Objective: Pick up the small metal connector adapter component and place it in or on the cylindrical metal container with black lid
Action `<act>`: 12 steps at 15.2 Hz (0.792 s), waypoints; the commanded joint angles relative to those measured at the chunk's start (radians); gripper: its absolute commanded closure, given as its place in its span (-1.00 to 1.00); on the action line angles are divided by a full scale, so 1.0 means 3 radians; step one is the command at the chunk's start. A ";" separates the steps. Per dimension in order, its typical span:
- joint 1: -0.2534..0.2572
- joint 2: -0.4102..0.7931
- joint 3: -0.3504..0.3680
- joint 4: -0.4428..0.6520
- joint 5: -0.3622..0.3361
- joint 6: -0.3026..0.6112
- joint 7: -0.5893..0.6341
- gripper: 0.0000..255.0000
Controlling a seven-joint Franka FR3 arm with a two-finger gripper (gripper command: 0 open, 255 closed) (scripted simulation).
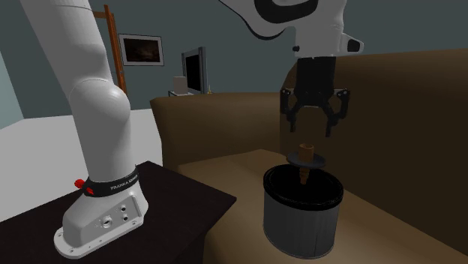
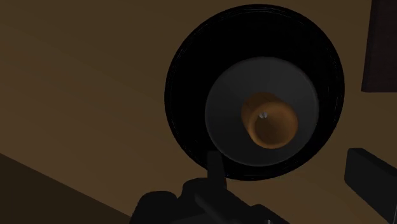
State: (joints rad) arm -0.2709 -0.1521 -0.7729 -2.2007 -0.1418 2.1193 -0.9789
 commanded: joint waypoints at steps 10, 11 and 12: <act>-0.0006 -0.0190 0.0091 0.0283 -0.0101 -0.0438 0.0085 -1.00; -0.0006 -0.0190 0.0091 0.0283 -0.0101 -0.0438 0.0085 -1.00; -0.0006 -0.0190 0.0091 0.0283 -0.0100 -0.0438 0.0085 -1.00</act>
State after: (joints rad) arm -0.2730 -0.2090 -0.7461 -2.1169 -0.1720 1.9894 -0.9540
